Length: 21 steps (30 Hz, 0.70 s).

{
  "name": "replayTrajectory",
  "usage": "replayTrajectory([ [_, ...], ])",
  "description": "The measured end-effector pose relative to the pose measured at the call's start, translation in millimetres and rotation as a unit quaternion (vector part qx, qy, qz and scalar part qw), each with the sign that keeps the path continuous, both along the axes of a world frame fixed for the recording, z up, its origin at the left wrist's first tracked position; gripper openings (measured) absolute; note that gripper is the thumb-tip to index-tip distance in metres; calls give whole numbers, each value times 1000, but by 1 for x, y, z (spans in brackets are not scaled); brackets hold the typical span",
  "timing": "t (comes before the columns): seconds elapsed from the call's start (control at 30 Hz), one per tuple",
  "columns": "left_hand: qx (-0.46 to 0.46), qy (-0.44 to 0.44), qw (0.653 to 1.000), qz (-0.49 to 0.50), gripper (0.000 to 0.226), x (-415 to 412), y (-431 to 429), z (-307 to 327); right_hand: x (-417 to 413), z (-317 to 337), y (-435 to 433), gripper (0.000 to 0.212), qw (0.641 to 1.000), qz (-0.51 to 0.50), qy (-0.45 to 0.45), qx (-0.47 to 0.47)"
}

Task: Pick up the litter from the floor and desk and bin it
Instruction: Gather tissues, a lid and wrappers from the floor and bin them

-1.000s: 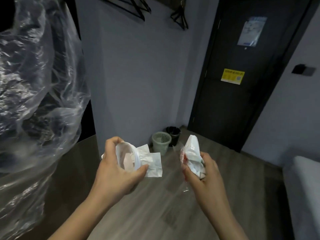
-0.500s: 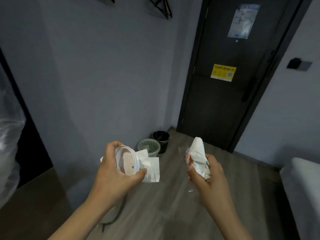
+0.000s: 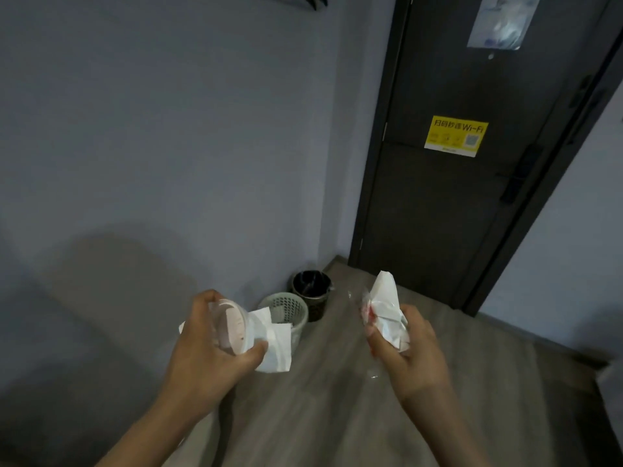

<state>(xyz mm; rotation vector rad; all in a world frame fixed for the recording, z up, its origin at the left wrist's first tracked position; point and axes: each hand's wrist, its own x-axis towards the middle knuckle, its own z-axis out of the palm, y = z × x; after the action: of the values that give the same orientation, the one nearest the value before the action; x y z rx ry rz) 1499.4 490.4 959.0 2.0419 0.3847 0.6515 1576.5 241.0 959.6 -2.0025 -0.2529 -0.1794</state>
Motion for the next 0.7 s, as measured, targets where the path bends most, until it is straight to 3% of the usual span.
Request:
replayTrajectory([
  [0.37, -36, 76, 996, 26, 76, 202, 72, -71, 202, -44, 61, 37, 998, -12, 49, -41],
  [0.7, -25, 101, 995, 8, 81, 374, 148, -84, 372, -54, 133, 36, 994, 8, 97, -43],
])
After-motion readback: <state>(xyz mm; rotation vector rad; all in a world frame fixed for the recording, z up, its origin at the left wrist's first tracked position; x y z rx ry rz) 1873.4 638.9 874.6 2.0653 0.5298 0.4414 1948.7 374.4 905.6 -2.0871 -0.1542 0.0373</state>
